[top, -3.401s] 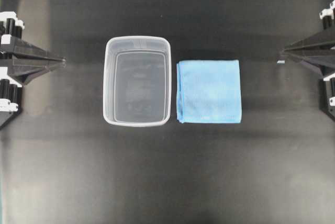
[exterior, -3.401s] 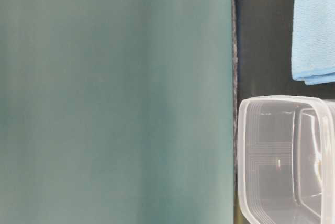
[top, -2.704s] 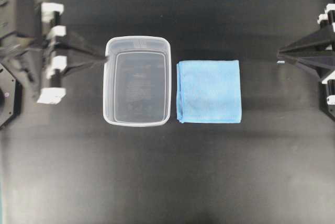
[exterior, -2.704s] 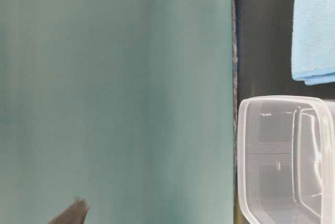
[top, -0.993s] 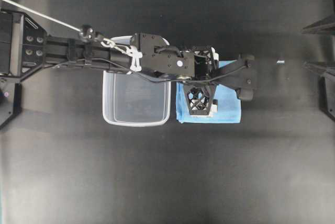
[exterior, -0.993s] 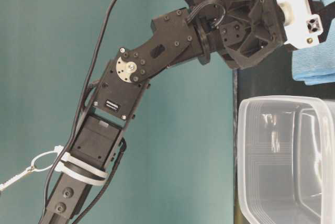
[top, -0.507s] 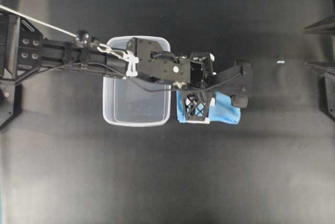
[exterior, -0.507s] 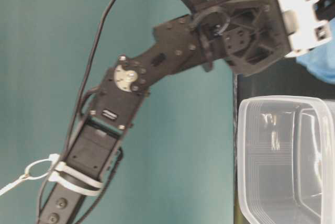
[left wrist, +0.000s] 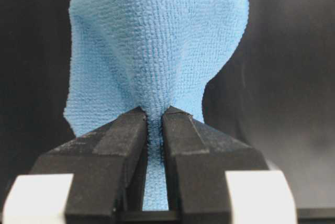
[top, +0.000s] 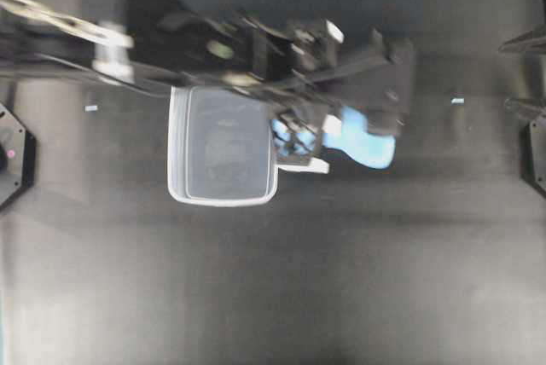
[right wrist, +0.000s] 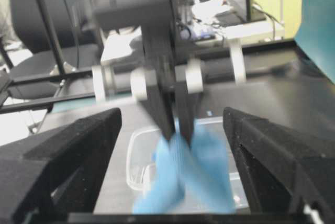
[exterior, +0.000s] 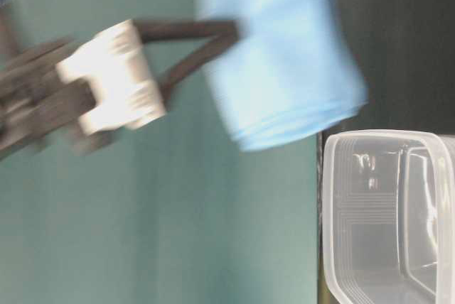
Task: Place the blue towel into the container with the left arm.
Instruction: 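Lift the towel and carry it left over the clear container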
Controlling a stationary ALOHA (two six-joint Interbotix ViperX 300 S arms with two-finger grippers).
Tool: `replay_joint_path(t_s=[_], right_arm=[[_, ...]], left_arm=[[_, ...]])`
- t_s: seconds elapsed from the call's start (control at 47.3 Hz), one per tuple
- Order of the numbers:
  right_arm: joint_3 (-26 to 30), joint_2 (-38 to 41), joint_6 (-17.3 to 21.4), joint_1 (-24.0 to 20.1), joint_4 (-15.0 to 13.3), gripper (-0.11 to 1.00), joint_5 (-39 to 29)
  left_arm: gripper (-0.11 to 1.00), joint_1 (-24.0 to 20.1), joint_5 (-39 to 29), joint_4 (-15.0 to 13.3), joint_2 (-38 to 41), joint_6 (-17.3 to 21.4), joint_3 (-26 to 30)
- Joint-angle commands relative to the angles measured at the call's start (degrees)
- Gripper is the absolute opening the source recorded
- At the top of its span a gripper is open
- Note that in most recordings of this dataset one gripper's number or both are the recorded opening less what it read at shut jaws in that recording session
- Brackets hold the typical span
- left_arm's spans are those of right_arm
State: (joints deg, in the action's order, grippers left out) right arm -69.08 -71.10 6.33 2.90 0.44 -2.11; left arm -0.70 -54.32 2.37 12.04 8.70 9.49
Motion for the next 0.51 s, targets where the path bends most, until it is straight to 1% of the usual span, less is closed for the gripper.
replay_joint_path(t_s=[0.0, 0.084, 0.127, 0.232, 0.338, 0.486], right_arm=[[0.7, 0.5, 0.0, 0.1, 0.2, 0.76, 0.5], [0.7, 0.5, 0.0, 0.1, 0.2, 0.76, 0.5], [0.6, 0.5, 0.0, 0.1, 0.2, 0.76, 0.5], [0.7, 0.6, 0.0, 0.1, 0.2, 0.76, 0.6], [0.6, 0.6, 0.0, 0.1, 0.2, 0.76, 0.8], [0.6, 0.8, 0.1, 0.1, 0.2, 0.76, 0.8]], left_arm=[[0.06, 0.0, -2.1, 0.2, -6.7, -0.2, -2.0], [0.06, -0.2, -3.1, 0.2, -10.7, -0.2, -5.4], [0.06, -0.4, -3.0, 0.2, -12.9, -0.2, -8.2], [0.06, -1.1, -2.5, 0.2, -16.3, -0.3, -13.4], [0.06, -1.8, -0.6, 0.2, -18.4, -0.3, -17.8], [0.06, -2.5, 2.1, 0.2, -18.7, -0.3, -22.9]])
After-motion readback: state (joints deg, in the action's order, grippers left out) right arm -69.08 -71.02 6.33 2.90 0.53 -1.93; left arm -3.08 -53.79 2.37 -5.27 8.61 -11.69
